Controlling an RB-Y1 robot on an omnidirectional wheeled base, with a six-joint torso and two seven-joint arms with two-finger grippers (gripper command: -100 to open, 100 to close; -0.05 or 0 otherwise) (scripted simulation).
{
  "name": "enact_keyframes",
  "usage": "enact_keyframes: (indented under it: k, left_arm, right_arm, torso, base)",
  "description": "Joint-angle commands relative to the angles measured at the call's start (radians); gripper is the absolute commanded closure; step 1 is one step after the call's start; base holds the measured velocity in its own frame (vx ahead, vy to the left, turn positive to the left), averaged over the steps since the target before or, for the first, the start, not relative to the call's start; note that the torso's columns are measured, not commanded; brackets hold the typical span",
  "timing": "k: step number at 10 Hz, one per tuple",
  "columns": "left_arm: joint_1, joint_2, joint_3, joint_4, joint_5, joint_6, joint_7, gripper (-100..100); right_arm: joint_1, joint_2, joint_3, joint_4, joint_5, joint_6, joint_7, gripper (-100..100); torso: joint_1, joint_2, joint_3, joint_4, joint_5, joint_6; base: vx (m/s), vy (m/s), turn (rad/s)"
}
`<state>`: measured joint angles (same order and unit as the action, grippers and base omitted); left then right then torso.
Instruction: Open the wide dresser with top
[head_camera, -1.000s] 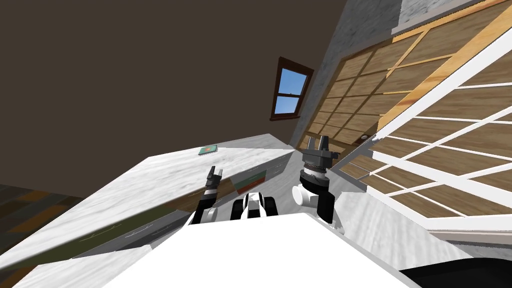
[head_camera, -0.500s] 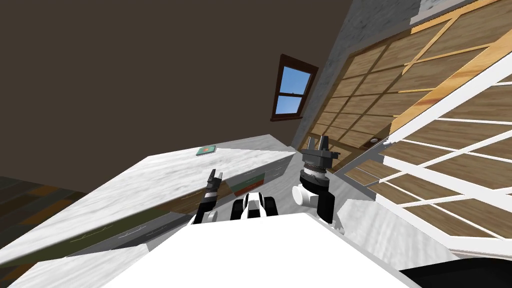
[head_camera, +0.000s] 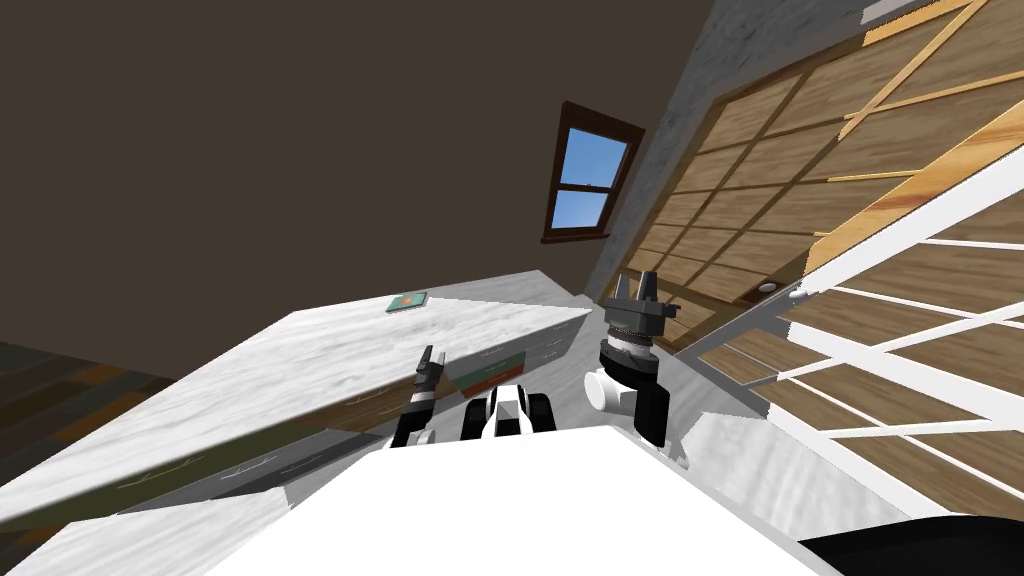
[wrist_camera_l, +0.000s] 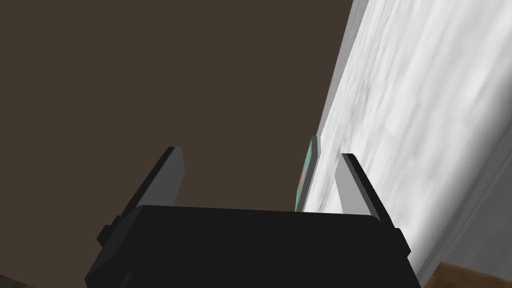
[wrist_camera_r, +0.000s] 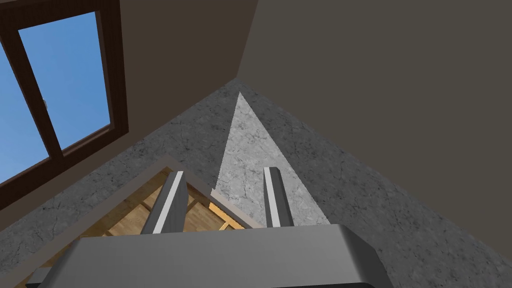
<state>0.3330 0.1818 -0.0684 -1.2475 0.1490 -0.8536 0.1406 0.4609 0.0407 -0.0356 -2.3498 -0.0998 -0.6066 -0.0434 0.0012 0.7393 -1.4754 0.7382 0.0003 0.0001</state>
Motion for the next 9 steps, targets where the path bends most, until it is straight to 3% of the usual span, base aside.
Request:
enact_keyframes:
  k: [1, 7, 9]
  left_arm:
    - [-0.015, -0.001, 0.001, 0.074, 0.004, -0.025, 0.002, -100]
    - [-0.040, -0.015, 0.000, 0.218, 0.011, -0.079, 0.004, -100]
    - [-0.055, -0.028, 0.000, 0.293, 0.015, -0.111, 0.004, -100]
  right_arm:
    - [0.000, 0.000, 0.000, 0.000, 0.000, 0.000, 0.000, 0]
    - [0.000, 0.000, 0.000, 0.000, 0.000, 0.000, 0.000, 0]
    - [0.000, 0.000, 0.000, 0.000, 0.000, 0.000, 0.000, 0]
  torso:
    - [-0.001, 0.000, 0.000, 0.000, 0.000, 0.000]
    - [-0.001, -0.010, -0.003, -0.009, 0.010, 0.007]
    - [-0.002, -0.011, -0.004, -0.010, 0.011, 0.007]
  base:
    - [0.039, -0.091, 0.047]
    - [0.055, -0.085, 0.064]
    - [0.067, -0.108, 0.076]
